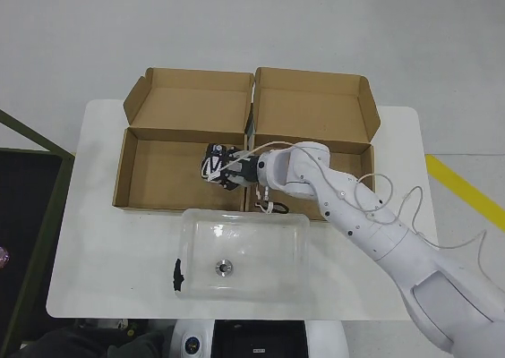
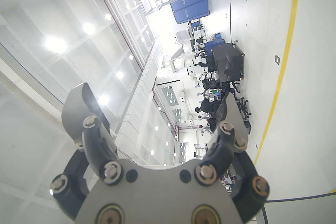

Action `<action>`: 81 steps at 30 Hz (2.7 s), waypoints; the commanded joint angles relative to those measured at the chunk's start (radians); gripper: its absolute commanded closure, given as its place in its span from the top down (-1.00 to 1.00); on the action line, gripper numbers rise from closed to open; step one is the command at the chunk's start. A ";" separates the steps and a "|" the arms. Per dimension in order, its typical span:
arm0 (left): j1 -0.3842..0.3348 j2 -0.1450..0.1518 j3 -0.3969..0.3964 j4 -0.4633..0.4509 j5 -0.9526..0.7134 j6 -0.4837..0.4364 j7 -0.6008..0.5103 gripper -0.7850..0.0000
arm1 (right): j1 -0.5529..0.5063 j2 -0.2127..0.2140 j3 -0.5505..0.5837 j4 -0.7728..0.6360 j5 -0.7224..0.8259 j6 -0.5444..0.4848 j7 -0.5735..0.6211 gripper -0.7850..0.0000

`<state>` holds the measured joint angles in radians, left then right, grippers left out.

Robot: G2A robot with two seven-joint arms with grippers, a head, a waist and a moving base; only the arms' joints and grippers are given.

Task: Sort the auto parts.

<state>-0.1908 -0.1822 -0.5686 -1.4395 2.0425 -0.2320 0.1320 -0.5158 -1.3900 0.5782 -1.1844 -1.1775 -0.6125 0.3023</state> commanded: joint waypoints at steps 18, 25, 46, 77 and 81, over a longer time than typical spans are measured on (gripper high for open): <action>0.000 0.000 0.000 0.000 0.000 0.000 0.000 1.00 | 0.077 -0.093 -0.064 0.203 -0.060 0.055 0.006 -0.51; 0.000 0.000 0.000 0.000 0.000 0.000 0.000 1.00 | 0.081 -0.108 -0.059 0.222 -0.074 0.050 0.019 -0.05; 0.000 0.000 0.000 0.000 0.000 0.000 0.000 1.00 | -0.061 -0.042 0.120 -0.108 -0.076 -0.061 0.031 0.56; 0.000 0.000 0.000 0.000 0.000 0.000 0.000 1.00 | -0.502 0.072 0.207 -0.598 -0.174 -0.229 0.151 0.58; 0.000 0.000 0.000 0.000 0.000 0.000 0.000 1.00 | -0.532 0.080 0.208 -0.607 -0.194 -0.236 0.143 0.57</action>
<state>-0.1908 -0.1823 -0.5686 -1.4395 2.0425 -0.2320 0.1320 -1.0411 -1.3124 0.7850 -1.7886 -1.3663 -0.8462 0.4471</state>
